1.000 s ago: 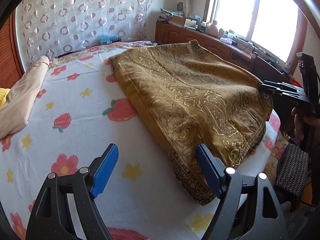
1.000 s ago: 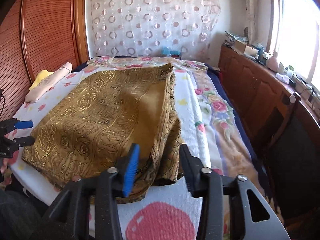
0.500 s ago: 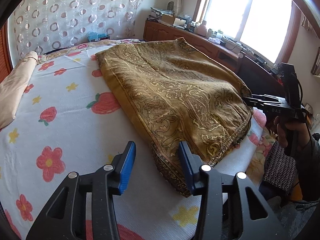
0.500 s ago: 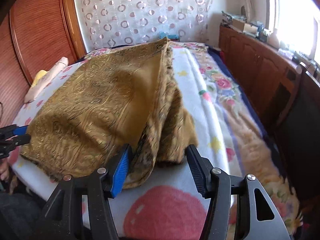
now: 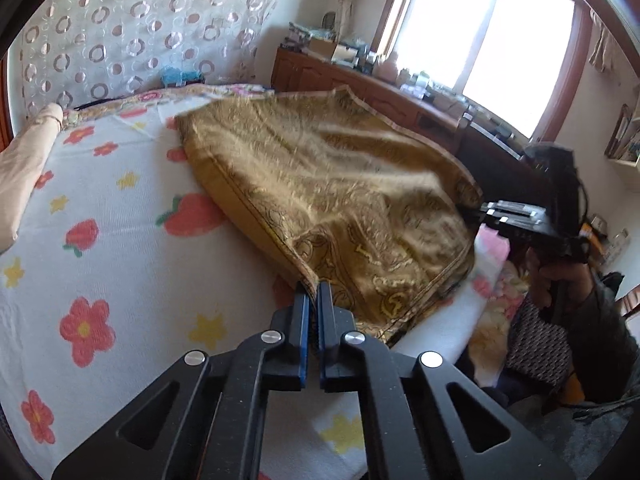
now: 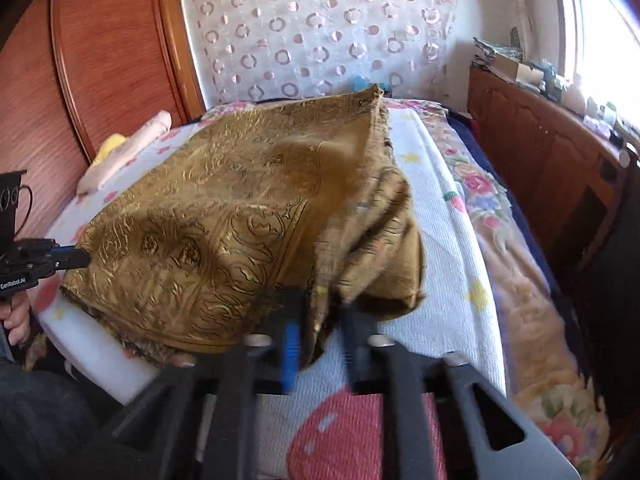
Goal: Fold small clothes
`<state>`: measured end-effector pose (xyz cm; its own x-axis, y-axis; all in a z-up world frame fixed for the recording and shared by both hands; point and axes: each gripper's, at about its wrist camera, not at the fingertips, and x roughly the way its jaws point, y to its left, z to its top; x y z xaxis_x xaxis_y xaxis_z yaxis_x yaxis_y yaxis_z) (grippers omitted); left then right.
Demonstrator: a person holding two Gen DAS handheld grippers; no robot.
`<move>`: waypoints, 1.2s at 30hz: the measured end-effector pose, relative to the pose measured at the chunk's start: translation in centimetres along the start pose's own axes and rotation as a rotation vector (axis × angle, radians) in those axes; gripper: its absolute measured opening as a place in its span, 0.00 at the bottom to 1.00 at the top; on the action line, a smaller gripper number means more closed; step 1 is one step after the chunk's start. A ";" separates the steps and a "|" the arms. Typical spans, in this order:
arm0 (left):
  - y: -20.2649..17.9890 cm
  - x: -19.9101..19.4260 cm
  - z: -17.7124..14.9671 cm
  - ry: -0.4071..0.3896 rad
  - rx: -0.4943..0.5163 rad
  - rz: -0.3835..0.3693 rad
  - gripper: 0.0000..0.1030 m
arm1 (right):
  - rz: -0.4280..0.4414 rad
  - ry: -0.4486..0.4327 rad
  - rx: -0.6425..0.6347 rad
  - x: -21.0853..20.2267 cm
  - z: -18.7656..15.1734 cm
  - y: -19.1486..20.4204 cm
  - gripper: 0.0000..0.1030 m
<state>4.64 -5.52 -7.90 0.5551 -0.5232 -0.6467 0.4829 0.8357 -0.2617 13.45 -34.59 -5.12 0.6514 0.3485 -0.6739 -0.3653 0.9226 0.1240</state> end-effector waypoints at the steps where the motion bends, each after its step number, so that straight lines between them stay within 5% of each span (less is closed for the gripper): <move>1: -0.1 -0.4 0.3 -0.017 0.002 -0.002 0.03 | 0.012 -0.006 0.015 -0.2 -0.1 -0.2 0.08; 8: -0.5 -2.9 4.3 -0.128 0.012 0.006 0.03 | 0.061 -0.146 0.052 -3.0 2.0 -0.8 0.06; 14: 1.3 -1.6 9.7 -0.172 0.028 0.047 0.03 | 0.056 -0.218 0.029 -2.7 7.8 -1.5 0.06; 28: 9.5 7.4 17.3 -0.075 -0.088 0.140 0.03 | -0.014 -0.066 0.021 11.3 20.1 -2.8 0.08; 31: 10.8 9.6 17.5 -0.035 -0.102 0.157 0.03 | 0.020 -0.035 0.038 12.1 21.5 -3.6 0.15; 34: 11.6 11.0 17.5 -0.006 -0.119 0.160 0.03 | -0.004 -0.078 0.005 10.5 21.8 -3.4 0.39; 36: 11.9 11.6 17.6 0.006 -0.119 0.159 0.03 | -0.056 -0.106 -0.050 8.9 21.7 -2.4 0.46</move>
<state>28.71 -4.55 -5.90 0.6139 -0.3819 -0.6908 0.3057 0.9219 -0.2380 34.53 -30.16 4.41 0.7374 0.3149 -0.5976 -0.3574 0.9326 0.0504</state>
